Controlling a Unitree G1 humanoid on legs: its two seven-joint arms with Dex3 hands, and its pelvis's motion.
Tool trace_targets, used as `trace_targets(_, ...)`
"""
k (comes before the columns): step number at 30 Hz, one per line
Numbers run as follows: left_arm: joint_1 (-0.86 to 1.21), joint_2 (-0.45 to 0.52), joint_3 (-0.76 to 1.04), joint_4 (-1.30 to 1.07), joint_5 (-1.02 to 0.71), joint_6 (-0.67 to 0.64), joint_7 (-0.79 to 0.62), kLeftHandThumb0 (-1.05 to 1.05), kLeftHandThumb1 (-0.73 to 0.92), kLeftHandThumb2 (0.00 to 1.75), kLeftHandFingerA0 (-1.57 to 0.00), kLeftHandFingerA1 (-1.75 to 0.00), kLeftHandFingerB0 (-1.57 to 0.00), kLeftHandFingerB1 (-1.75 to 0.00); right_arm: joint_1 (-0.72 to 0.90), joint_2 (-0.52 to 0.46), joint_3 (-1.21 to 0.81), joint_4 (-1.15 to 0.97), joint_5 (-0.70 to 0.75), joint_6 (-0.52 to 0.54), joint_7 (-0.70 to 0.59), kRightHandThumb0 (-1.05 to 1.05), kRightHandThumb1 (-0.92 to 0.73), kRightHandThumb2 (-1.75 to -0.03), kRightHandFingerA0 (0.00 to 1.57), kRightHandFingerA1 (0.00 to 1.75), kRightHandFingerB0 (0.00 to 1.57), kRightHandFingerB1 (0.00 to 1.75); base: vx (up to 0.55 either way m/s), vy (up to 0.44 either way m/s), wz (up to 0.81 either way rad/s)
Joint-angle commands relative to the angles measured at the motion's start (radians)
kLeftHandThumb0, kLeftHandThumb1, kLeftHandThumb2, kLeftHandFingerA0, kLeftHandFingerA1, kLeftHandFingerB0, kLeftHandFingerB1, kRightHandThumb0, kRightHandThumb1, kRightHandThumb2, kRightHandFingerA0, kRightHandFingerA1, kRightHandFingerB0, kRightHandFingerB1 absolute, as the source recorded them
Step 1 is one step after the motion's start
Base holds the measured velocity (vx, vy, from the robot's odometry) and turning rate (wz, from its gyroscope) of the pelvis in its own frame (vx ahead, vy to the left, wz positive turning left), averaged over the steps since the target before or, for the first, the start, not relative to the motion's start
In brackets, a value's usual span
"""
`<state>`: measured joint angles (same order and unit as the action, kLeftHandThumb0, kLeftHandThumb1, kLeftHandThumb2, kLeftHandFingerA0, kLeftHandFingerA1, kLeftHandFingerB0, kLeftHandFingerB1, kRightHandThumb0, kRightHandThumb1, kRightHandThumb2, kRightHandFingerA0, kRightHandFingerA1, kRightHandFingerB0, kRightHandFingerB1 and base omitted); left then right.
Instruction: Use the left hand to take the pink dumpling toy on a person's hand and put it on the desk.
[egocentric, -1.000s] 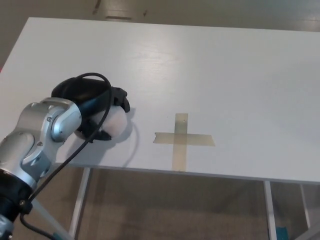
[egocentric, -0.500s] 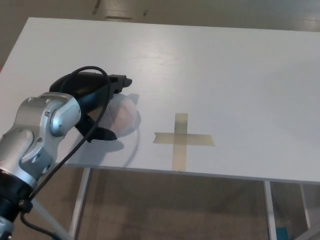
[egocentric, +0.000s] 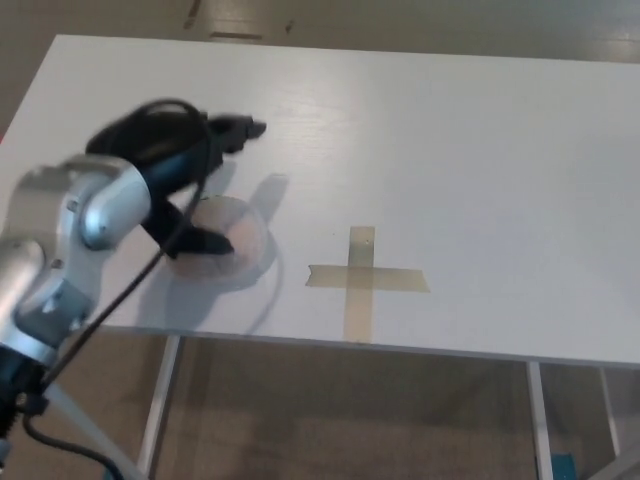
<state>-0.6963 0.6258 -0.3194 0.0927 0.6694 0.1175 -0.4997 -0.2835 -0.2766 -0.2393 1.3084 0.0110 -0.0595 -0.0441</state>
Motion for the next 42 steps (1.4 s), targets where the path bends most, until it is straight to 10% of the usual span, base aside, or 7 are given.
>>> trace_targets(1, -0.013, 0.048, 0.097, -0.163, -0.086, 0.007, -0.084, -0.77, 0.42, 0.85, 0.00, 0.00, -0.02, -0.13, 0.001, -0.006, 0.000, 0.010, 0.001, 0.016, 0.004, -0.22, -0.67, -0.59, 0.60, 0.45, 0.49, 0.41, 0.00, 0.000, 0.00)
trace_targets(17, 0.144, 0.158, 0.610, -0.755, -0.541, 0.051, -0.281, -0.79, 0.34, 0.69, -0.01, -0.12, -0.06, -0.23, 0.027, -0.014, 0.012, 0.010, -0.010, 0.009, -0.001, -0.21, -0.67, -0.59, 0.60, 0.45, 0.49, 0.41, 0.00, 0.000, 0.00)
trace_targets(19, 0.223, 0.149, 0.784, -0.841, -0.766, 0.102, -0.361, -0.59, 0.41, 0.54, -0.01, -0.24, -0.12, -0.28, 0.043, -0.013, 0.023, 0.012, -0.021, 0.007, -0.008, -0.20, -0.67, -0.60, 0.61, 0.45, 0.49, 0.41, 0.00, 0.000, 0.00)
trace_targets(20, 0.251, 0.139, 0.836, -0.859, -0.854, 0.122, -0.387, -0.28, 0.18, 0.78, -0.01, -0.50, 0.00, -0.46, 0.052, -0.012, 0.024, 0.013, -0.022, 0.003, -0.013, -0.20, -0.67, -0.60, 0.61, 0.45, 0.49, 0.41, 0.00, 0.000, 0.00)
trace_targets(26, 0.414, 0.132, 1.070, -0.898, -1.346, 0.248, -0.499, -0.20, 0.23, 0.81, -0.12, -0.52, -0.12, -0.50, 0.104, -0.006, 0.038, 0.020, -0.036, -0.019, -0.037, -0.19, -0.67, -0.59, 0.65, 0.46, 0.52, 0.42, 0.00, 0.000, 0.00)
trace_targets(30, 0.667, 0.113, 1.218, -0.916, -1.678, 0.267, -0.563, -0.35, 0.43, 0.53, -0.35, -0.37, -0.35, -0.32, 0.126, 0.007, 0.043, 0.024, -0.040, -0.028, -0.057, -0.19, -0.67, -0.60, 0.67, 0.47, 0.51, 0.42, 0.00, 0.000, 0.00)
trace_targets(42, 1.232, -0.056, 1.159, -0.873, -1.526, 0.170, -0.876, -0.45, 0.50, 0.56, -0.38, -0.38, -0.37, -0.33, 0.168, 0.018, 0.066, 0.032, -0.058, -0.028, -0.082, -0.21, -0.68, -0.60, 0.70, 0.48, 0.53, 0.42, 0.00, 0.000, 0.00)
